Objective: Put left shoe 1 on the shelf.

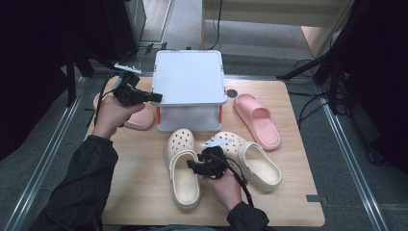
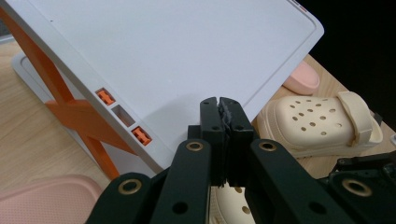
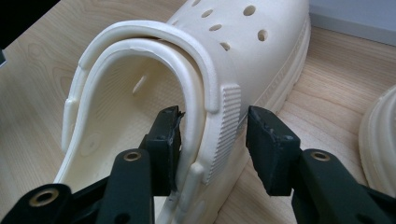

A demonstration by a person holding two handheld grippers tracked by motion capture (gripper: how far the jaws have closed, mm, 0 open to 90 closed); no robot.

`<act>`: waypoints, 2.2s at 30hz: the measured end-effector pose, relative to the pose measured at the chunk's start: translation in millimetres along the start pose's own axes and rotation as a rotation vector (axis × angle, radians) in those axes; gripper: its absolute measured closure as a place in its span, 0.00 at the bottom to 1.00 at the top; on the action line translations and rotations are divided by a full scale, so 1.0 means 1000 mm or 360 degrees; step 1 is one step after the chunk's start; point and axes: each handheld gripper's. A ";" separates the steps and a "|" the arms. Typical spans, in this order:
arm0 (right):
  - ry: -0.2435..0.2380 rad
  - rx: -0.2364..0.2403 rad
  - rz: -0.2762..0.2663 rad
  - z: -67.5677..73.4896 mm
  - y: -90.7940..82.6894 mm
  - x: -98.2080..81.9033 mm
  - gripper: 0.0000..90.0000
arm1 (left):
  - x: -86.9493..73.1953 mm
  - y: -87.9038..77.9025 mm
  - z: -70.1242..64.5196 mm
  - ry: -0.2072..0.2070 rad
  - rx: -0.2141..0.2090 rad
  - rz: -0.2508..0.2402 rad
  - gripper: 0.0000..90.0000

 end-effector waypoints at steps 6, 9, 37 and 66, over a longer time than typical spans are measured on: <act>0.0051 0.0017 -0.0020 -0.006 -0.003 0.001 0.79 | -0.003 -0.001 0.006 -0.0026 -0.0059 -0.0028 0.99; 0.0058 0.0003 -0.0029 -0.009 -0.003 0.002 0.84 | -0.003 0.000 0.003 -0.0010 -0.0034 -0.0032 0.99; 0.0153 -0.0238 -0.0152 -0.047 0.024 0.080 0.86 | -0.004 -0.001 0.006 -0.0030 -0.0059 -0.0043 1.00; 0.0031 -0.0163 -0.0203 -0.041 -0.007 0.053 0.94 | -0.004 -0.001 0.002 -0.0013 -0.0023 -0.0033 0.99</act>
Point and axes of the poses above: each handheld gripper's, and its own axes: y roughly forward along the jaws, x roughly out of its top, z roughly to its left, and after that the axes turned 7 degrees about -y, right-handed
